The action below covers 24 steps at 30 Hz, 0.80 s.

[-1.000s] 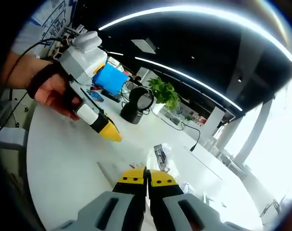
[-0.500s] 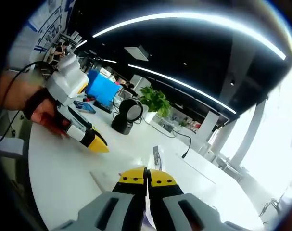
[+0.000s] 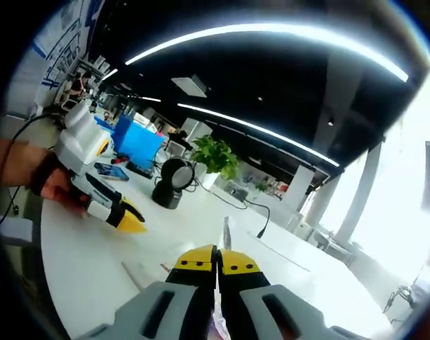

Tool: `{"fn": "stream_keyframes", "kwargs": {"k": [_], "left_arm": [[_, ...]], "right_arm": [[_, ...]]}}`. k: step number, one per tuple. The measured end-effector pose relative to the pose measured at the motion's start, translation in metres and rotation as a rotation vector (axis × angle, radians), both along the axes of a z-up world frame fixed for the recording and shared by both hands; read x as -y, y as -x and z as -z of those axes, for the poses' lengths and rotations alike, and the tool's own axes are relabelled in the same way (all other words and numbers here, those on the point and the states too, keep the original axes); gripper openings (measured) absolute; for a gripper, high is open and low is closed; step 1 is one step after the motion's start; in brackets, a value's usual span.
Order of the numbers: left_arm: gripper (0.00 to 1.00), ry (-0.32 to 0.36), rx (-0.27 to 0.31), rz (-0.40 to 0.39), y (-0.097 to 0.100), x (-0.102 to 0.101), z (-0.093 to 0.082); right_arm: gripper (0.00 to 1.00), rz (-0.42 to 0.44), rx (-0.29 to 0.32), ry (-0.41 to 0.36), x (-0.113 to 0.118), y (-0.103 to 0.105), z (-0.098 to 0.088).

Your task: Clip sheet goods on table flip sheet goods clip sheet goods scan sheet goods put sheet goods back to table

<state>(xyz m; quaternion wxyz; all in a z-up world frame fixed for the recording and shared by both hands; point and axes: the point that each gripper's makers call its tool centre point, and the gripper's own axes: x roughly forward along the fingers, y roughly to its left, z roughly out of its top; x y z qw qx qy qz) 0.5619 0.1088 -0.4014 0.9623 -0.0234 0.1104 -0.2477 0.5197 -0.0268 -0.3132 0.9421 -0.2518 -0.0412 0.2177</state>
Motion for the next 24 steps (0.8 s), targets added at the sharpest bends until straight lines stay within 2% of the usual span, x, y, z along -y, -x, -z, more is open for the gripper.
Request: {"fn": "stream_keyframes", "kwargs": {"k": [11, 22, 24], "left_arm": [[0.09, -0.064, 0.047, -0.019, -0.001, -0.002, -0.003], [0.09, -0.084, 0.072, -0.034, 0.004, 0.002, -0.008], [0.09, -0.081, 0.074, -0.036, 0.005, 0.002, -0.009]], "right_arm": [[0.00, 0.043, 0.014, -0.098, 0.022, -0.006, -0.017], [0.00, 0.109, -0.007, -0.238, 0.057, -0.013, -0.028], [0.00, 0.126, -0.011, -0.258, 0.072, -0.015, -0.033]]}}
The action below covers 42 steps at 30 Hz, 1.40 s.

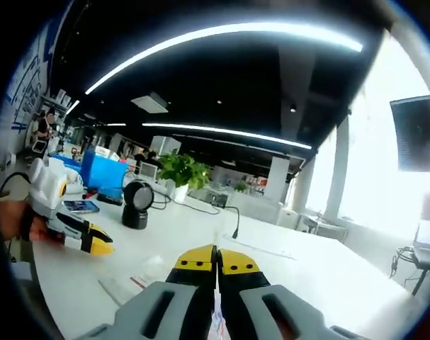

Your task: Clip sheet goods on table flip sheet goods clip sheet goods scan sheet goods put sheet goods back to table

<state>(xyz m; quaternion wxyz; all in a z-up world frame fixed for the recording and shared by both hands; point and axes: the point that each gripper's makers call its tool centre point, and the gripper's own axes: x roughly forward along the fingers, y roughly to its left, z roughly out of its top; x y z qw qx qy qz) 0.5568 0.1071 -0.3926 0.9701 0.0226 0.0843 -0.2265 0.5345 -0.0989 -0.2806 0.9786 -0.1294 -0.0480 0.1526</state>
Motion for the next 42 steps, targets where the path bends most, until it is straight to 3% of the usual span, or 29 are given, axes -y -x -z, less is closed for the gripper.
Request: {"fn": "stream_keyframes", "kwargs": {"k": [14, 21, 28, 42], "left_arm": [[0.09, -0.018, 0.012, 0.000, 0.009, 0.009, -0.002], [0.09, -0.036, 0.020, -0.001, 0.011, 0.012, -0.002], [0.09, -0.036, 0.019, -0.002, 0.001, 0.000, 0.000], [0.09, -0.040, 0.020, -0.006, -0.004, -0.008, 0.002]], "right_arm": [[0.00, 0.099, -0.040, -0.196, 0.051, -0.007, -0.001], [0.00, 0.159, -0.040, -0.245, 0.072, -0.008, 0.001], [0.00, 0.216, -0.040, -0.282, 0.095, -0.007, 0.003], [0.00, 0.317, -0.069, -0.323, 0.130, -0.005, 0.022]]}}
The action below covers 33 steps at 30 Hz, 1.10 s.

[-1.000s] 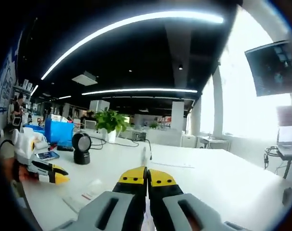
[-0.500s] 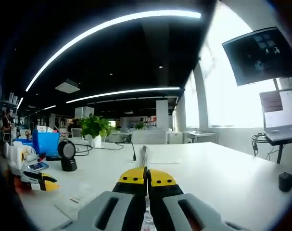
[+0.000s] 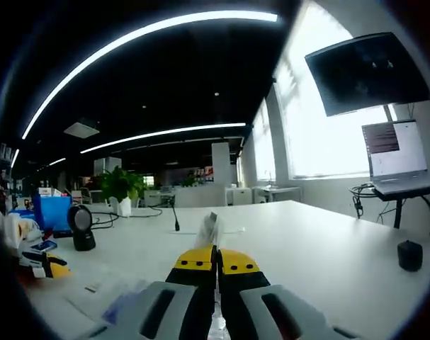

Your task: Clip sheet goods on table flip sheet goods clip sheet goods scan sheet goods put sheet goods back to table

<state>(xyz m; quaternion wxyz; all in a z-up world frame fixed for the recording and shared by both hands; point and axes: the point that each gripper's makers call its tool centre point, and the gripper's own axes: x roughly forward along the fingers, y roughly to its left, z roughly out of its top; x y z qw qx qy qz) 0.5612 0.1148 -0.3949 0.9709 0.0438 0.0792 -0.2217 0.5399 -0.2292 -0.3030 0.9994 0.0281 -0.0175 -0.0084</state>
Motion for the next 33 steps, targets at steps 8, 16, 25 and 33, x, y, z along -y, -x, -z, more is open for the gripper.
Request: {"fn": "stream_keyframes", "kwargs": {"k": [8, 16, 25, 33], "left_arm": [[0.09, 0.002, 0.006, 0.000, 0.003, 0.004, -0.002], [0.09, -0.001, 0.009, 0.002, 0.007, 0.008, -0.003], [0.09, -0.007, 0.006, 0.000, 0.007, 0.008, -0.001], [0.09, -0.010, 0.007, -0.002, 0.008, 0.008, -0.001]], "right_arm": [[0.00, 0.053, -0.023, -0.013, 0.017, 0.000, 0.013], [0.00, 0.103, -0.070, -0.097, 0.039, -0.004, 0.037], [0.00, 0.149, -0.106, -0.146, 0.060, -0.005, 0.054], [0.00, 0.179, -0.134, -0.167, 0.066, -0.006, 0.066]]}}
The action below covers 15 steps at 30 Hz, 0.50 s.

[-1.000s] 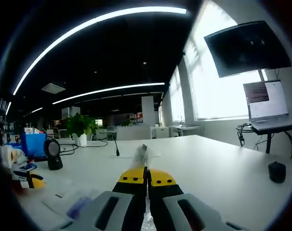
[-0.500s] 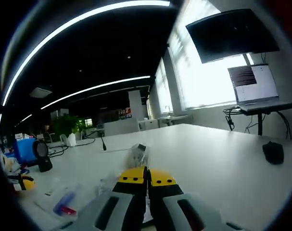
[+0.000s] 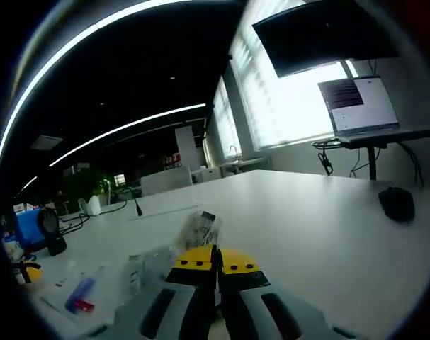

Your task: Clip sheet goods on table flip sheet goods clip sheet goods scan sheet goods put sheet goods back to table

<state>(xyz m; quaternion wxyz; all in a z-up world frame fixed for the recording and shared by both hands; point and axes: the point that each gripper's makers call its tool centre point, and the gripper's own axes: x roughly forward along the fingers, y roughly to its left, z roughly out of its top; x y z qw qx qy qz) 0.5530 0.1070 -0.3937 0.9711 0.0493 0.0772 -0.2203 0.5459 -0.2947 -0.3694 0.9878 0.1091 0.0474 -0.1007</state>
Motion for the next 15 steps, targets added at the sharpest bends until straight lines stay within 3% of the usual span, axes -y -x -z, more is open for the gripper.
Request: {"fn": "stream_keyframes", "kwargs": {"k": [15], "left_arm": [[0.09, 0.002, 0.005, 0.001, 0.002, 0.000, -0.001]], "right_arm": [[0.00, 0.037, -0.051, 0.042, 0.002, 0.003, 0.015]]}}
